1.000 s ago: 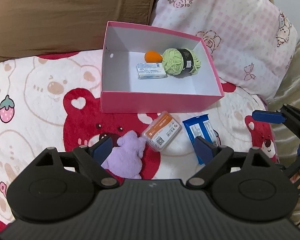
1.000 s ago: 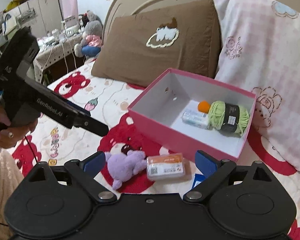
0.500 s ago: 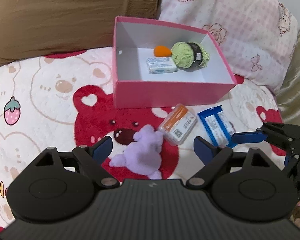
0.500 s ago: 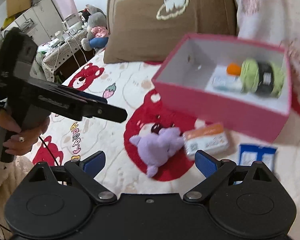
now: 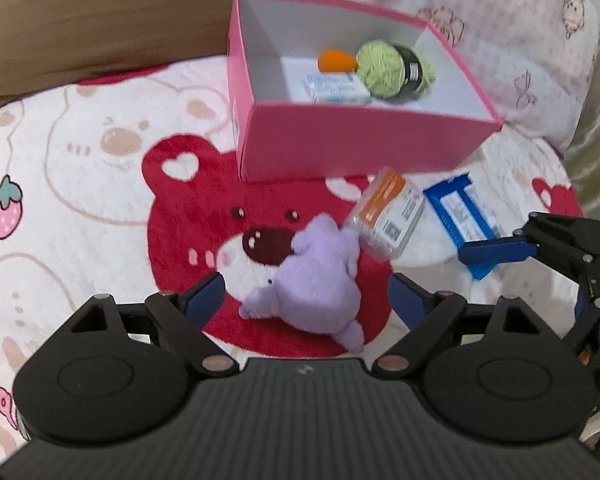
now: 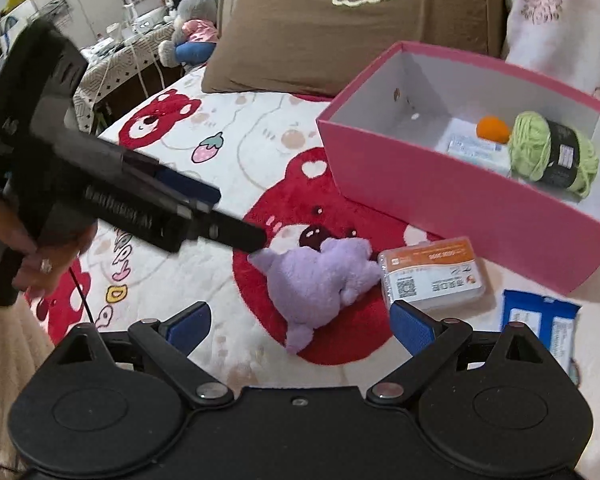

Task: Organize objects
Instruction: 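Move the open left tool down toward the purple plush toy, then close the left tool on the purple plush toy, then lift the plush toy with the left tool and carry it over the pink box, then lower the plush toy into the pink box and open the left tool, then withdraw the left tool up out of the pink box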

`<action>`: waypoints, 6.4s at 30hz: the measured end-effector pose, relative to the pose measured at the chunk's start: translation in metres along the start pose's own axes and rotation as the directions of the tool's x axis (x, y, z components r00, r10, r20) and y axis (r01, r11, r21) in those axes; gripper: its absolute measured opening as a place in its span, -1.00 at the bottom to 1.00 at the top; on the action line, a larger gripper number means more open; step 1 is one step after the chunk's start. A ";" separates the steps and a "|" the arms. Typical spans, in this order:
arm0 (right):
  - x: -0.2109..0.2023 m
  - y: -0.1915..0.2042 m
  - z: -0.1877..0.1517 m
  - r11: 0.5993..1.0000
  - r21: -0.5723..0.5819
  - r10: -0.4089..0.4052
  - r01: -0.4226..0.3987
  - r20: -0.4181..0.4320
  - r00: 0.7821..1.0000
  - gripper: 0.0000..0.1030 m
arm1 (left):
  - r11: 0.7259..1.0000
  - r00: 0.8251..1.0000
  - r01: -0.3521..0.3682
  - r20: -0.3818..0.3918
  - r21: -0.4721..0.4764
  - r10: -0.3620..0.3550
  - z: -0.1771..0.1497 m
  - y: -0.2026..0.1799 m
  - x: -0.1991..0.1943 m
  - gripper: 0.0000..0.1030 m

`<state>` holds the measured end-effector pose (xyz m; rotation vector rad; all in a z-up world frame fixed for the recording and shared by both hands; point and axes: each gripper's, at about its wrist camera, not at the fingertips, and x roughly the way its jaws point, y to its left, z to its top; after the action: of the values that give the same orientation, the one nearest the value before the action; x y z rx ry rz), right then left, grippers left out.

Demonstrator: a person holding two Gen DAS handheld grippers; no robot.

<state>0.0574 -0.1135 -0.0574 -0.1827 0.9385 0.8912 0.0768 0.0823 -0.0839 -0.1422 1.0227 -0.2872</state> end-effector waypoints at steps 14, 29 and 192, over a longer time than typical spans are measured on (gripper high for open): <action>0.061 0.013 -0.013 1.000 -0.017 0.004 -0.005 -0.062 0.998 0.86 | 0.997 0.997 0.068 -0.024 -0.023 -0.068 -0.008 0.003 0.053 0.69; 0.081 0.008 -0.025 0.989 -0.132 -0.072 0.069 -0.018 0.997 -0.05 | 0.944 0.987 0.135 -0.046 -0.300 -0.156 -0.016 0.037 0.067 -0.05; 0.061 -0.121 0.134 0.996 0.072 -0.042 0.044 -0.031 0.999 0.04 | 0.980 0.986 -0.164 -0.019 -0.116 0.163 0.171 -0.025 0.056 -0.30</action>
<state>0.2465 -0.0888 -0.0505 -0.1538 0.9898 0.8155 0.2460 0.0388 -0.0351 -0.1615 1.0542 -0.0781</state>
